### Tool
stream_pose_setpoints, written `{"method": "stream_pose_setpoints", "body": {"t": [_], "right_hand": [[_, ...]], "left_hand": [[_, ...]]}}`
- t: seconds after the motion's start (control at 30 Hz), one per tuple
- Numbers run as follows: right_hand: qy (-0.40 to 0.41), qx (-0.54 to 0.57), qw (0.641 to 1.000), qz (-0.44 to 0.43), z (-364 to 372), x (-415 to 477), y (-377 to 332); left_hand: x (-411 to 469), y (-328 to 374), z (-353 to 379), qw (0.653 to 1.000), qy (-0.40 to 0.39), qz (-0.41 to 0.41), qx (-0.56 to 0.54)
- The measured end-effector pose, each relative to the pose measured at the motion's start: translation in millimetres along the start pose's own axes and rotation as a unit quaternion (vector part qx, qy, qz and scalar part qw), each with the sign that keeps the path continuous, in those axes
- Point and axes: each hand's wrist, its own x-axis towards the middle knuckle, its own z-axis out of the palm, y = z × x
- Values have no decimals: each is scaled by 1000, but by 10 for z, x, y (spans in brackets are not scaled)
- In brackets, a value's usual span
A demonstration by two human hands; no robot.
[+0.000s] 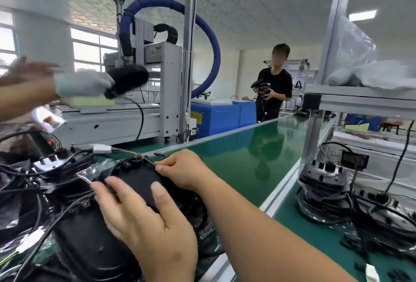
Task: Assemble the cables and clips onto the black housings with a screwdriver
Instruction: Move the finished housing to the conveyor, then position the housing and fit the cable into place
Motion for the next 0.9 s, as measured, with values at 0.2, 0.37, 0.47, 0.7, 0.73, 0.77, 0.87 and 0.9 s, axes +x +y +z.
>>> {"method": "stream_pose_setpoints", "body": {"t": [0.2,0.37,0.47,0.7,0.73,0.77,0.87,0.9], "right_hand": [[58,53,996,39,-92,-59,108],[145,112,976,115,-514,-316,546],[221,107,953,175,-893,-672,1014],[349,104,882,300,-1592,-1609,1971],[360,105,874,310,-1656,-1707,2076],[370,107,866,320,-1715,-1793,2173],[389,122,840,358,-1849,-1962,2424],[388,125,837,366,-1878,-1989,2504]], "left_hand": [[-136,29,-99,992,-4,123,14],[-344,175,-110,971,-2,233,54],[-682,347,2,965,-85,249,0],[-1355,606,814,894,-421,147,-47],[-1422,588,995,878,-463,119,-35],[-1472,591,1191,863,-496,88,-30],[-1523,621,1762,832,-555,-8,-15],[-1532,609,1939,826,-562,-28,2]]}}
